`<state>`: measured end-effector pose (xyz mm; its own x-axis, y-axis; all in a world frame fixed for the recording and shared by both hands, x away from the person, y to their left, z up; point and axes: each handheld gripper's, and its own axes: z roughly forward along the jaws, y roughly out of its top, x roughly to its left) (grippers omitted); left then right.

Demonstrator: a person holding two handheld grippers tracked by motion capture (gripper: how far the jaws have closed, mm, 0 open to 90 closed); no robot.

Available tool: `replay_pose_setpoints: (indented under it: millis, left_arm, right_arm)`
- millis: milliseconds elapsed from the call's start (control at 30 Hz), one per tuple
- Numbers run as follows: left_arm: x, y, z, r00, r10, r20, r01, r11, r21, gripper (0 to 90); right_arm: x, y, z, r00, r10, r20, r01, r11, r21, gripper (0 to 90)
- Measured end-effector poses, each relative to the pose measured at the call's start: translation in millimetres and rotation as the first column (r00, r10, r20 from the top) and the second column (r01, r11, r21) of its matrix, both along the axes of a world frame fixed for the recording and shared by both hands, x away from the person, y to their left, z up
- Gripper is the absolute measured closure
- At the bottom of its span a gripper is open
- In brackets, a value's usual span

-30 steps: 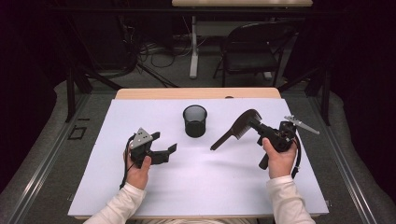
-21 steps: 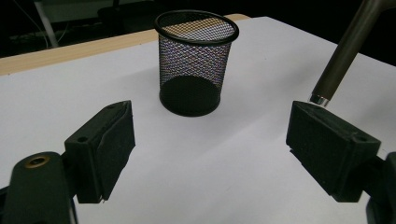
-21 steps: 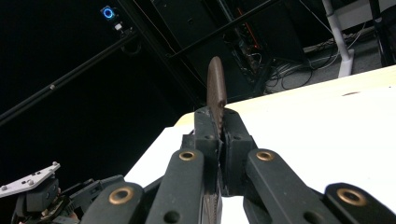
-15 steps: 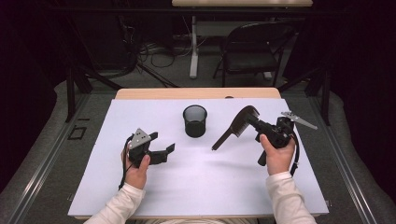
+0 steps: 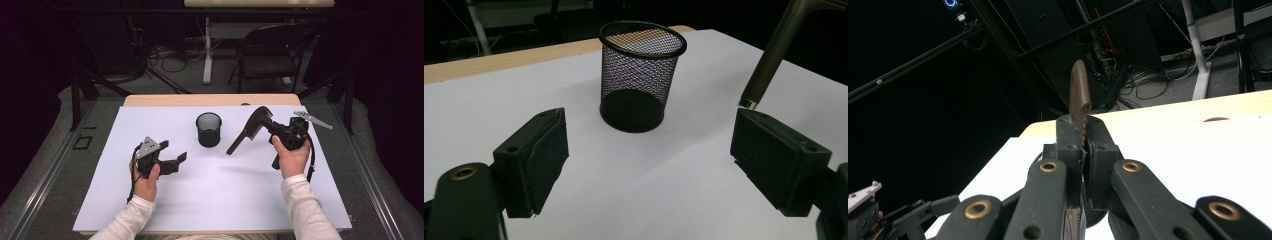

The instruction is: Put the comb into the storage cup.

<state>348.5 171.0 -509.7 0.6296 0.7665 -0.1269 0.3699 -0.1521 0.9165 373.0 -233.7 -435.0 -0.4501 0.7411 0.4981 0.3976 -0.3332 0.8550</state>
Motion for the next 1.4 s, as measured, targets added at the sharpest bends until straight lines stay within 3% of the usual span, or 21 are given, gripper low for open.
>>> replay_pose_setpoints:
  millis: [367,967,1400]
  left_arm:
    - [-0.7,1.6,0.8,1.0,0.006,0.006,-0.006,1.0,-0.002,15.8]
    - [-1.3,3.1,1.7,0.9999,0.01,0.007,-0.01,0.9999,-0.007,15.8]
    - [-1.1,4.9,2.1,0.9999,0.014,0.008,-0.013,0.9998,-0.012,15.8]
  right_arm:
    - [16.3,1.1,23.1,0.9999,-0.013,0.01,0.014,1.0,-0.026,87.8]
    - [36.1,23.5,67.2,0.9992,-0.013,0.039,0.017,0.996,-0.091,87.8]
    - [45.8,35.2,86.4,0.9982,-0.022,0.056,0.028,0.994,-0.106,87.8]
